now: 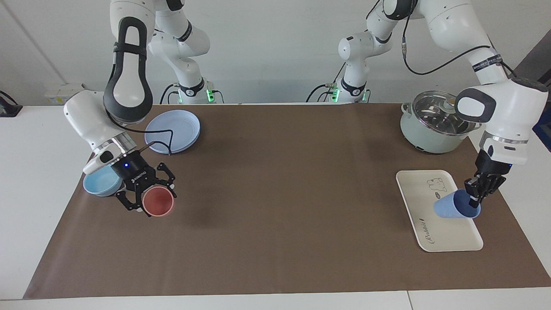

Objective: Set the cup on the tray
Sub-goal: 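Lower the blue cup onto the tray while the right gripper returns the pink cup, then open the left gripper on the tray while the right gripper releases the pink cup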

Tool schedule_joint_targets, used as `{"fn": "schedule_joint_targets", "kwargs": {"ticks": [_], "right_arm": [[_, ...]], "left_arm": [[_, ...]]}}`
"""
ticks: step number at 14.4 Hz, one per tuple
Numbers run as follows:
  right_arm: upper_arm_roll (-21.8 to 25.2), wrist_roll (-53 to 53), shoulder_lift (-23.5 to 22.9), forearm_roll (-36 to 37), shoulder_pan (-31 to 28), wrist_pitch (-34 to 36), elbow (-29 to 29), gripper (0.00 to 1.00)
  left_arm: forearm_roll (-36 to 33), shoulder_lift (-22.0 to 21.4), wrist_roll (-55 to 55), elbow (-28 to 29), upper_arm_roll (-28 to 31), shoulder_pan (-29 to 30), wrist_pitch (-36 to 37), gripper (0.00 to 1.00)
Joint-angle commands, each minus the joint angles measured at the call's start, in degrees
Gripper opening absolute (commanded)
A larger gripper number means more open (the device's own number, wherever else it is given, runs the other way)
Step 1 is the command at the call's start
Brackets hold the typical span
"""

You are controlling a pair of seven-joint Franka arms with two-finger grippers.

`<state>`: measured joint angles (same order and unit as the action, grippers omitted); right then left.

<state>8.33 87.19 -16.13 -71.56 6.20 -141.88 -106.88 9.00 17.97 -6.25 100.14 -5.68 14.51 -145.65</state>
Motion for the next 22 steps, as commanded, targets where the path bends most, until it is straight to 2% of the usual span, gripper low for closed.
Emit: {"fn": "schedule_joint_targets", "kwargs": {"ticks": [1,4,7,9,10,11,12,15,18,21,22], "right_arm": [[-0.7,10.1,-2.3,-10.5,-1.5,1.4,-0.1,0.00],[-0.8,15.6,-3.9,-12.4,-4.8,6.3,-0.1,0.00],[-0.7,27.6,-6.8,-19.3,-9.0,14.1,-1.3,0.00],[-0.7,29.7,-7.1,-20.2,-10.2,15.6,-2.5,0.00],[-0.7,31.0,-7.1,-21.8,-10.2,15.9,-3.2,0.00],[-0.7,33.5,-7.2,-23.3,-10.1,15.9,-4.2,0.00],[-0.7,35.8,-7.2,-25.2,-10.0,16.0,-5.0,0.00],[-0.7,38.2,-7.9,-29.2,-9.4,16.5,-5.5,0.00],[-0.7,40.2,-7.4,-29.2,-9.5,16.5,-7.7,0.00],[-0.7,41.9,-7.3,-29.2,-9.2,15.8,-8.2,0.00],[-0.6,42.0,-7.3,-29.2,-9.3,15.8,-8.3,0.43]], "left_arm": [[-0.9,-2.2,-5.9,5.8,-0.6,2.6,-5.6,0.00],[-0.2,1.8,-6.1,5.9,-0.6,3.1,-11.3,0.00],[0.4,6.3,-6.1,5.5,-0.9,4.8,-15.8,0.00],[2.9,7.2,-6.0,4.0,-1.1,4.7,-15.5,0.01],[4.1,7.3,-6.0,2.5,-1.1,4.6,-13.6,0.37],[4.2,7.8,-6.1,0.3,-1.1,4.3,-11.3,0.82],[4.2,8.0,-6.1,-2.0,-1.0,4.0,-9.3,1.00],[2.4,7.5,-6.0,-8.6,-0.7,2.7,1.6,1.00],[-6.1,5.0,-5.4,-15.4,-0.5,-1.5,17.4,1.00],[-12.5,1.8,-0.2,-18.7,-0.3,-9.7,32.5,1.00],[-15.0,0.8,3.0,-19.3,-0.3,-12.3,36.3,1.00]]}}
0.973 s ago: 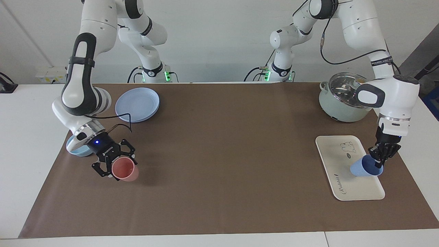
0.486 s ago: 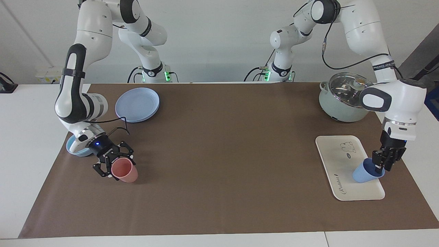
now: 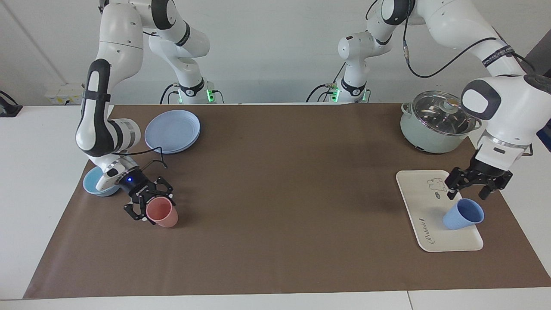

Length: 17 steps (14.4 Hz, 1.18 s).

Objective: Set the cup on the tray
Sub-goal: 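Open the left gripper on the tray while the right gripper releases the pink cup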

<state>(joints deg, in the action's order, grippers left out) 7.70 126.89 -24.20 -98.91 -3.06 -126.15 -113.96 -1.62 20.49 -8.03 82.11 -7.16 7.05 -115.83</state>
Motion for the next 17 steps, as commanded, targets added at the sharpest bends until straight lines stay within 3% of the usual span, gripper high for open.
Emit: {"fn": "schedule_joint_targets", "kwargs": {"ticks": [1,2,6,8,11,13,17], "right_arm": [[0.0,2.3,0.9,-1.8,-0.1,0.2,-1.6,0.80],[0.0,2.2,0.9,-1.8,-0.2,0.3,-1.6,1.00],[0.0,1.7,1.0,-1.6,-0.3,0.7,-1.4,1.00],[0.0,-0.8,2.2,-1.0,0.2,-0.1,-1.2,1.00],[0.1,-8.9,6.3,4.4,2.2,-5.6,-1.0,1.00],[0.2,-18.5,9.8,11.5,4.1,-10.2,-1.0,1.00],[0.3,-37.8,14.5,25.3,6.9,-14.9,-0.6,1.00]], "left_arm": [[-5.6,-3.3,6.4,-1.3,1.1,-6.6,9.2,1.00],[-5.7,-6.1,7.1,-0.5,0.7,-7.0,10.9,1.00],[-5.6,-18.6,6.4,8.0,0.5,-6.7,19.7,1.00],[-5.1,-22.6,6.6,12.2,0.5,-6.3,21.4,1.00],[-4.5,-23.7,7.1,13.0,0.4,-6.4,20.8,1.00],[2.5,-23.5,7.1,12.7,1.1,-5.9,19.4,1.00],[3.0,-23.8,6.6,13.3,1.1,-5.7,20.4,1.00]]}}
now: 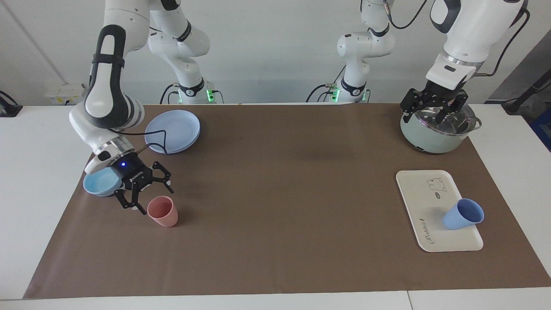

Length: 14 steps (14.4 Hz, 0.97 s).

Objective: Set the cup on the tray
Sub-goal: 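Open the left gripper on the tray while the right gripper releases the pink cup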

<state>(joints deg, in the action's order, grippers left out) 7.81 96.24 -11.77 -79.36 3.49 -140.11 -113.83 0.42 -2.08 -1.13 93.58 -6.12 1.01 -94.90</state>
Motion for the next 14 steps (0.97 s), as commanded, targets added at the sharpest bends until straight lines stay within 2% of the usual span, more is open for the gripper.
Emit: {"fn": "schedule_joint_targets", "kwargs": {"ticks": [1,6,9,12,14], "right_arm": [[0.2,-10.9,2.8,10.1,0.4,-1.0,-0.3,1.00],[0.2,-39.0,7.2,36.2,2.3,-0.6,1.5,1.00],[-0.1,-55.2,9.9,50.1,3.6,0.5,1.5,1.00],[-0.2,-68.0,12.1,61.2,3.6,6.4,2.5,1.00],[-0.7,-80.4,13.0,70.0,3.8,12.9,4.9,1.00]], "left_arm": [[1.0,-1.3,-0.2,1.8,0.1,0.4,-0.3,1.00],[-1.3,-1.0,-0.4,1.5,0.1,0.6,-0.4,1.00],[-3.1,1.3,-0.4,-2.1,0.2,0.7,0.8,1.00],[-2.9,4.4,-0.4,-6.9,0.2,0.7,3.3,1.00],[-2.4,4.8,-0.4,-6.8,0.3,0.7,3.4,1.00]]}}
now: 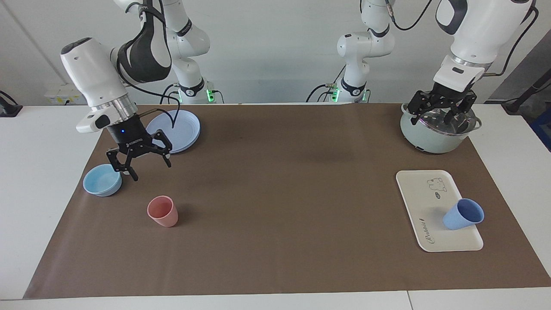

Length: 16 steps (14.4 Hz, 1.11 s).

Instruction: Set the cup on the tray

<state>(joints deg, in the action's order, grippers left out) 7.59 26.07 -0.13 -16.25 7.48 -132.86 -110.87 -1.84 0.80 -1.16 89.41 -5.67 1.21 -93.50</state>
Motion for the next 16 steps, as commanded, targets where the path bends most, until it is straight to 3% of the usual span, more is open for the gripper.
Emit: {"fn": "schedule_joint_targets", "kwargs": {"ticks": [1,4,8,13,16], "right_arm": [[-0.4,-17.4,1.4,10.2,0.8,10.9,4.2,1.00],[-0.4,-28.9,1.3,16.8,1.2,26.8,11.2,1.00],[0.2,-30.7,0.9,16.3,0.3,43.2,20.2,1.00],[0.4,-30.6,1.4,15.9,0.3,48.6,21.0,1.00],[0.5,-30.6,1.9,16.3,0.3,47.7,20.3,1.00]], "left_arm": [[-0.6,1.3,0.0,-1.7,-0.1,0.3,2.1,1.00],[-0.6,0.5,0.2,0.3,-0.1,0.3,1.7,1.00],[-0.6,0.4,-0.4,0.3,-0.2,0.2,1.3,1.00],[-0.6,0.3,-0.6,0.5,-0.9,-1.1,1.8,1.00],[-0.6,-0.1,-0.7,1.5,-0.8,-1.7,1.7,1.00]]}}
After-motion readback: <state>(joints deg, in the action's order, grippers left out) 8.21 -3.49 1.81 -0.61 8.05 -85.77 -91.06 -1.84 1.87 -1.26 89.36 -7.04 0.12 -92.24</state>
